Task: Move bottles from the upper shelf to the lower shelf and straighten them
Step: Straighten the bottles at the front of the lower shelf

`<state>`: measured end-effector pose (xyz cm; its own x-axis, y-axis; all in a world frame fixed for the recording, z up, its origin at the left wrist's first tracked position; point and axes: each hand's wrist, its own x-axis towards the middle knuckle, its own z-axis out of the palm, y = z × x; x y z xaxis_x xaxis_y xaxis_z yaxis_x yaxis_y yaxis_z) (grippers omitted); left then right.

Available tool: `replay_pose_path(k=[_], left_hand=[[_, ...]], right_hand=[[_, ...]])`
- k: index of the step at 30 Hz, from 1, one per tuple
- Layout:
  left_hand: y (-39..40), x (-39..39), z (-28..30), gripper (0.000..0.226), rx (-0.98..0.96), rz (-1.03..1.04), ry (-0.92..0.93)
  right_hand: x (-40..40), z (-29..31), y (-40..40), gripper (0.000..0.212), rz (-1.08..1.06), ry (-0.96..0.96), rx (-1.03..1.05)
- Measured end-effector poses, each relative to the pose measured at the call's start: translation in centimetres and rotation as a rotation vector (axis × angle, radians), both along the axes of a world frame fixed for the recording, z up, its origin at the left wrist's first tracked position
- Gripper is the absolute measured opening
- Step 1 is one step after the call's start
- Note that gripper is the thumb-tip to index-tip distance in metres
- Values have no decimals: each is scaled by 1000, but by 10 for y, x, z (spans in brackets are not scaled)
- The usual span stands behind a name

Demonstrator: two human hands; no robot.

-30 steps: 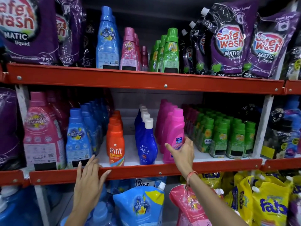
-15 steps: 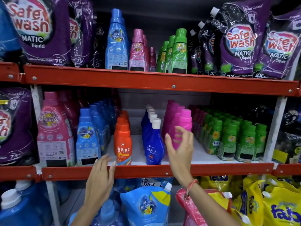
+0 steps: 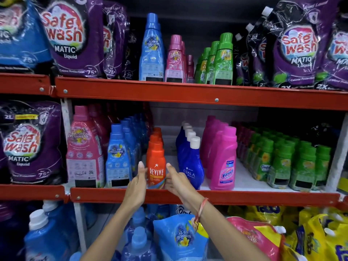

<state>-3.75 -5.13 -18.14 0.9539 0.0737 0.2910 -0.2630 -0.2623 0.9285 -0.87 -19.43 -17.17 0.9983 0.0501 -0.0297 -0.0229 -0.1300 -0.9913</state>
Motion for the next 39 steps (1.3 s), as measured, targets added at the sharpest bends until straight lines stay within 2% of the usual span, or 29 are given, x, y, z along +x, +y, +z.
replay_pose_path(k=[3,6,8,11,14,16,18,21,23,25,27,30,34,35,39], left_hand=[[6,-3,-4,63,12,26,-24],[9,-7,-4,65,26,36,-40],[9,-7,-3,62,28,36,-38],[8,-6,-5,67,31,53,-44],[7,-9,-2,66,32,76,-36],[3,-14,2,64,30,79,-42],[-3,-20,3,61,54,169,-111],[-14,-24,-1,61,84,405,-348],[-24,-23,-3,55,99,412,-472],[-40,-21,0,51,121,307,-497],[-60,-21,9,50,111,154,-416],[-85,-14,24,50,25,-19,-176],[-98,14,24,104,82,-52,52],[-100,18,23,112,69,-56,84],[-99,26,15,115,0,-56,106]], right_hand=[[-15,16,3,81,51,20,44],[-15,20,4,54,97,22,51],[-17,21,4,45,109,20,60],[-18,20,7,53,91,3,5],[-3,5,3,77,72,-17,-33],[-20,14,4,68,88,-38,-95],[-42,25,3,50,95,-104,-189],[-51,27,-12,41,-16,-295,-212],[-55,28,-23,33,-107,-386,-210],[-60,28,-36,26,-215,-440,-194],[-66,28,-47,22,-311,-477,-174],[-69,24,-60,27,-387,-443,-178],[-65,20,-67,36,-373,-335,-237],[-66,21,-67,37,-362,-306,-235],[-66,30,-72,37,-326,-273,-212]])
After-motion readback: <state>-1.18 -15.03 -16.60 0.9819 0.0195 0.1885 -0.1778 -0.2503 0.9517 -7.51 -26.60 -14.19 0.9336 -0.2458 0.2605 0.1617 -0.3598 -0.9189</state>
